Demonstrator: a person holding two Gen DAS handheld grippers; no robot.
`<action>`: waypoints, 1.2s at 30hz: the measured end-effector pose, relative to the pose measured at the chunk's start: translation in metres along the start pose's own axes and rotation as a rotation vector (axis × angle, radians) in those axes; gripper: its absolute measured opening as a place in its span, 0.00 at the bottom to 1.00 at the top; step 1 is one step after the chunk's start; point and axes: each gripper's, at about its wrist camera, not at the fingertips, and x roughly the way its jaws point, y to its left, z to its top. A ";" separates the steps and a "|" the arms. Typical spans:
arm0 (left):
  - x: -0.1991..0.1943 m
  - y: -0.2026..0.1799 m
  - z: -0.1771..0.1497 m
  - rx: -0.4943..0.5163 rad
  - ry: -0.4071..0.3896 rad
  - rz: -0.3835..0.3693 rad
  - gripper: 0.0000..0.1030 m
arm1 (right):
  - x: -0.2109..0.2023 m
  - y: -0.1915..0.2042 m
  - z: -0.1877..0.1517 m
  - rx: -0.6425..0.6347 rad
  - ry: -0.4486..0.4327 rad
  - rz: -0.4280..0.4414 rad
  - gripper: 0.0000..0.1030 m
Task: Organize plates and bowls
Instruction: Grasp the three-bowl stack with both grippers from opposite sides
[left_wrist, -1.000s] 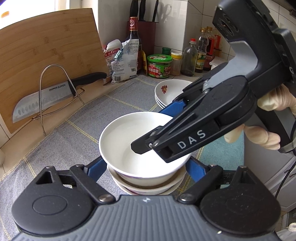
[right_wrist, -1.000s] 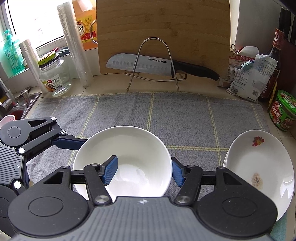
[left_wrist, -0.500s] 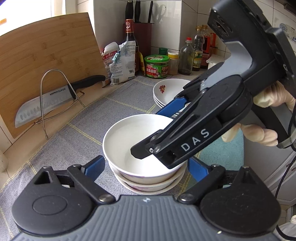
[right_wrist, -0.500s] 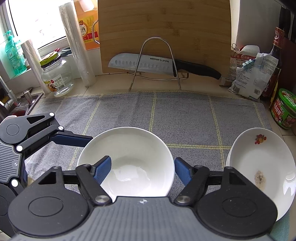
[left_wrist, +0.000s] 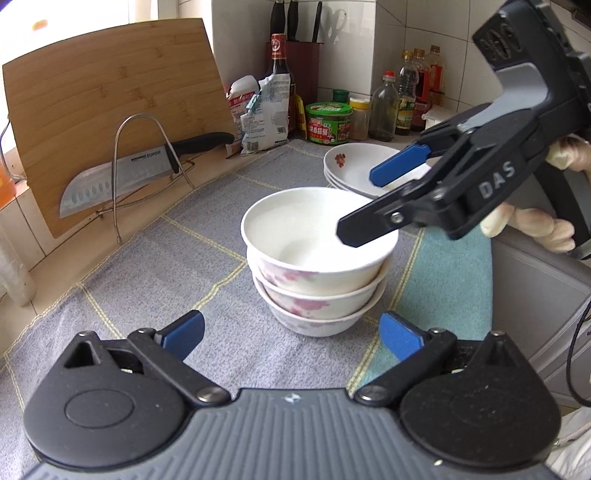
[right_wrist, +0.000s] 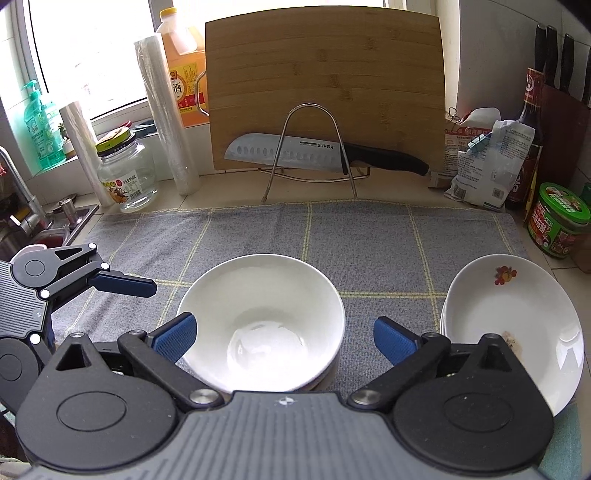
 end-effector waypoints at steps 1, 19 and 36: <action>0.003 -0.001 -0.002 -0.008 0.010 0.004 0.98 | -0.004 -0.001 -0.005 -0.010 -0.006 0.008 1.00; 0.051 -0.004 -0.028 -0.068 0.139 -0.010 0.98 | 0.042 -0.014 -0.072 -0.148 0.167 -0.108 1.00; 0.062 -0.011 -0.021 -0.024 0.132 0.030 1.00 | 0.064 -0.019 -0.062 -0.200 0.184 -0.012 1.00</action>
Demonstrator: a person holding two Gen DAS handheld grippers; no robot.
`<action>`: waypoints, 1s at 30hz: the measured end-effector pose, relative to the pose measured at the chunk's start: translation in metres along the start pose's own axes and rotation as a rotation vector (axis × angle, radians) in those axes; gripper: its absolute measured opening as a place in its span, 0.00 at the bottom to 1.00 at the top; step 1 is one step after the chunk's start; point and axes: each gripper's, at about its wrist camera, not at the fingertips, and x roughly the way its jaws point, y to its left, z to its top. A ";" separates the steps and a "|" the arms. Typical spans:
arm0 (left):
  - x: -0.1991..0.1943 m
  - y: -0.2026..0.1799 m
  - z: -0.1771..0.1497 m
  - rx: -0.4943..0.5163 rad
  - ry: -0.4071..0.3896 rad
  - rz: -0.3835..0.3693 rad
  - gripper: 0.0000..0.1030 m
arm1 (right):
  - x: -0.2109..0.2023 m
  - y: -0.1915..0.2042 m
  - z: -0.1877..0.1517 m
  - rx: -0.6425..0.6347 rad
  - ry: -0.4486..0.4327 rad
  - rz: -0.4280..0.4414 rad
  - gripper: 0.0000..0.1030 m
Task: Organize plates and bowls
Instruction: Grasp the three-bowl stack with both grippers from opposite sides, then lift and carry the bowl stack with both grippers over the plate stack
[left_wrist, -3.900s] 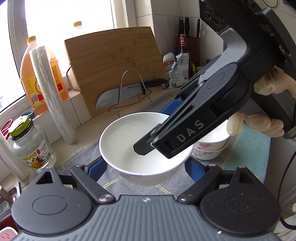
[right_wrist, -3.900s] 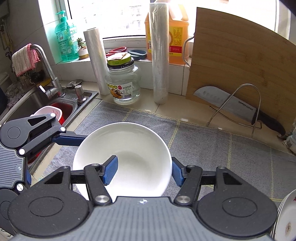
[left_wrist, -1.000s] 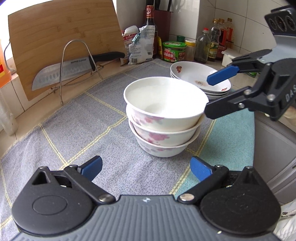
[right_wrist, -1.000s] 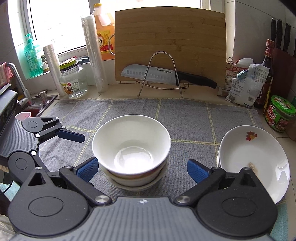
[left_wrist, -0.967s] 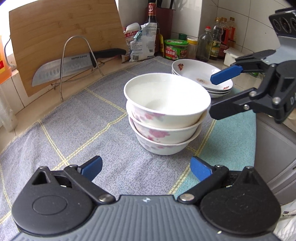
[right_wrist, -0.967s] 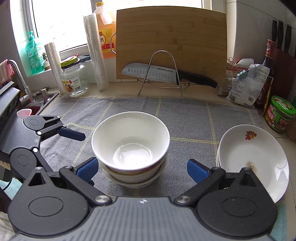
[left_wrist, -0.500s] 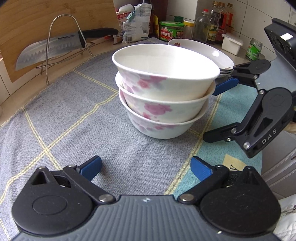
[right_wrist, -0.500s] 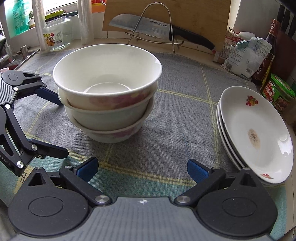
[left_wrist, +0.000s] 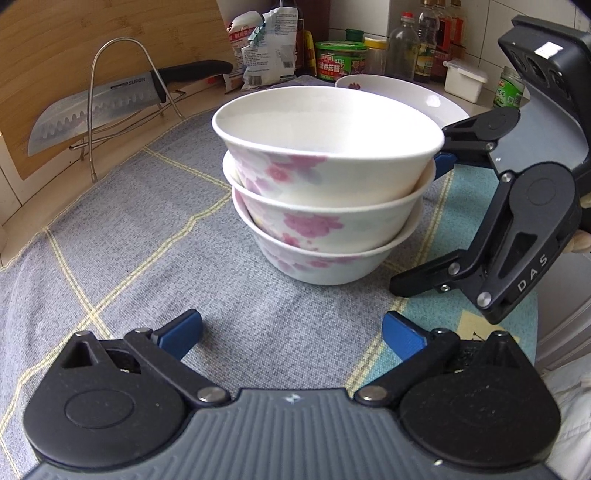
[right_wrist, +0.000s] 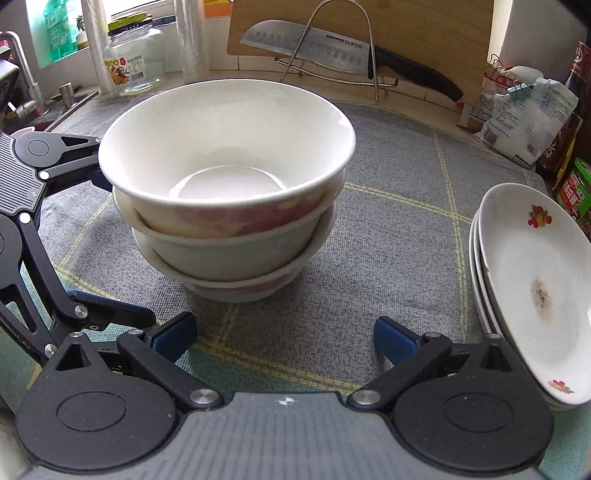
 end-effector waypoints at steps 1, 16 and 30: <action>0.001 -0.001 0.001 -0.010 0.004 0.007 1.00 | 0.000 -0.001 0.000 -0.010 -0.005 0.007 1.00; 0.002 -0.012 0.016 0.012 0.061 0.052 0.97 | 0.003 -0.009 0.020 -0.254 0.025 0.115 1.00; 0.003 -0.001 0.032 0.211 0.000 -0.097 0.86 | -0.003 -0.004 0.046 -0.458 -0.023 0.204 0.97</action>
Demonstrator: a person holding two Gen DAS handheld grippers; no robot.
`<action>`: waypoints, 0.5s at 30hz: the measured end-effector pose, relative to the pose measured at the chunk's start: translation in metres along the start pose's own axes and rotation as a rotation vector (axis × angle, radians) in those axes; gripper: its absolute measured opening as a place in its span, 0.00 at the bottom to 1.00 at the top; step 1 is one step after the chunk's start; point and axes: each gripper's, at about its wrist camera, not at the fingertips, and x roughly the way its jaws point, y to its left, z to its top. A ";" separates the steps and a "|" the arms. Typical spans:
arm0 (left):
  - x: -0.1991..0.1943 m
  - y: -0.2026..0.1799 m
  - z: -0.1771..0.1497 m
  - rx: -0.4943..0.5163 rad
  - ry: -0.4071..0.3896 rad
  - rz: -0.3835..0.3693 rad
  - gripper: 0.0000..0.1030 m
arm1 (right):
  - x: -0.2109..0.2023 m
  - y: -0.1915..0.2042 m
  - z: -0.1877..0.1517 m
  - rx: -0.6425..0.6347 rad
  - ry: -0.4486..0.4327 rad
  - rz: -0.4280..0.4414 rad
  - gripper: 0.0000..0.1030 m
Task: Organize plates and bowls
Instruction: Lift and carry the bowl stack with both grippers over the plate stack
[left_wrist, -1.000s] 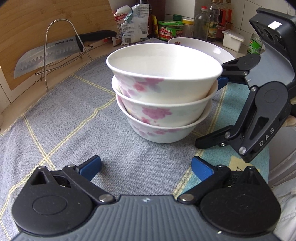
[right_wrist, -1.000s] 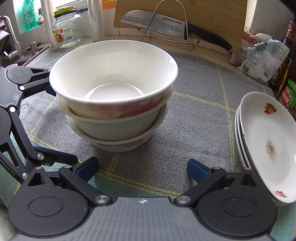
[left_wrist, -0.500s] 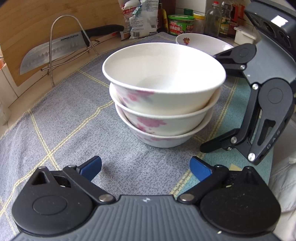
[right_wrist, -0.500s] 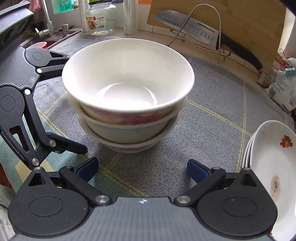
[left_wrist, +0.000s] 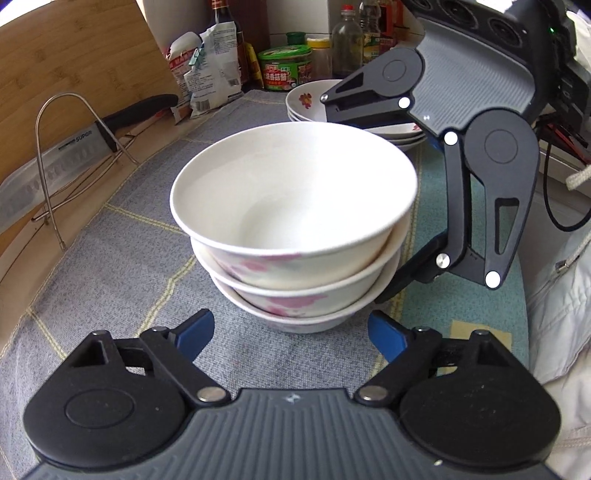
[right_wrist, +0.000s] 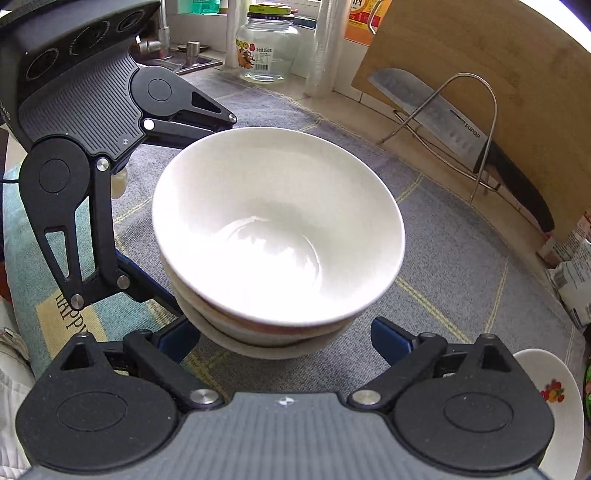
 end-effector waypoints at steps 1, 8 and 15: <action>0.000 0.002 -0.001 -0.003 -0.005 -0.014 0.85 | 0.000 0.000 0.001 -0.004 0.002 0.004 0.97; 0.000 0.014 -0.007 0.012 -0.035 -0.113 0.80 | 0.001 0.003 0.008 -0.037 0.045 0.009 0.94; 0.001 0.022 -0.006 0.028 -0.063 -0.166 0.77 | 0.003 0.003 0.010 -0.057 0.078 0.022 0.91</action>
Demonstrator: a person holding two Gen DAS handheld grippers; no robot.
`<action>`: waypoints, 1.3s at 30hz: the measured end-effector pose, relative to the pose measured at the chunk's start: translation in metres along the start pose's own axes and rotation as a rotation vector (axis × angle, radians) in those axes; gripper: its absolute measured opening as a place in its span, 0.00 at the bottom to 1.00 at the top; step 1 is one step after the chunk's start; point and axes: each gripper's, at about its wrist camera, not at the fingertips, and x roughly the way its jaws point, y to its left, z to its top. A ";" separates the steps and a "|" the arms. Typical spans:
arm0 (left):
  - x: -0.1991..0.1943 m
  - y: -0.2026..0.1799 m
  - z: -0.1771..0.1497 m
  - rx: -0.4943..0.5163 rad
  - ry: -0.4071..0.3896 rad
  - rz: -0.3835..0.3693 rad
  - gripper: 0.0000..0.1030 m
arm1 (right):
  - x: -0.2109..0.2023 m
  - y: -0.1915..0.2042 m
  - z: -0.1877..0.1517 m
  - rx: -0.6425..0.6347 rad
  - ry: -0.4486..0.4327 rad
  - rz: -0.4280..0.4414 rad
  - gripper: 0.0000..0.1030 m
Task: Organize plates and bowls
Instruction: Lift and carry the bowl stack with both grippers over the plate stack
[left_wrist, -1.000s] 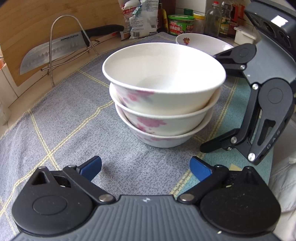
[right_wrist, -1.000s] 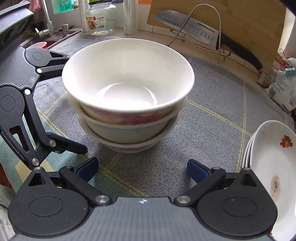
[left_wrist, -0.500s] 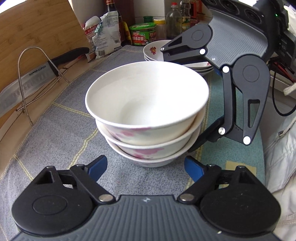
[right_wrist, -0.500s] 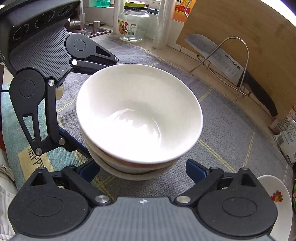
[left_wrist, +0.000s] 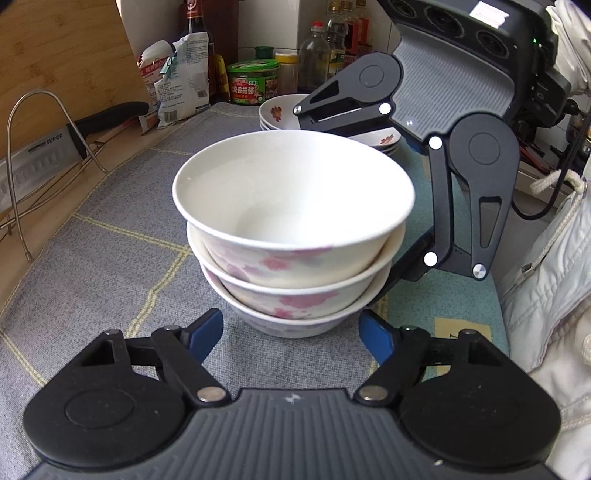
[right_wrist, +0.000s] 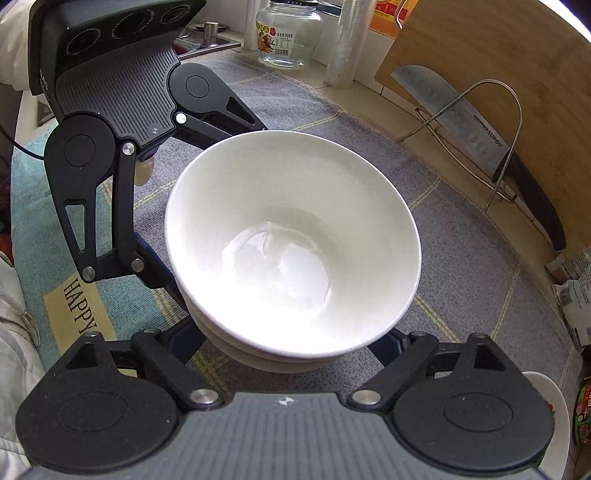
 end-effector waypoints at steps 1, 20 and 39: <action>0.000 0.001 0.001 0.005 0.002 -0.002 0.77 | 0.000 -0.001 0.000 0.001 0.000 0.006 0.91; 0.004 0.000 0.006 0.052 0.011 -0.036 0.77 | -0.002 -0.008 0.004 -0.025 -0.005 0.068 0.90; 0.016 0.015 0.006 0.001 0.038 -0.127 0.79 | -0.002 -0.008 0.006 -0.018 0.014 0.073 0.90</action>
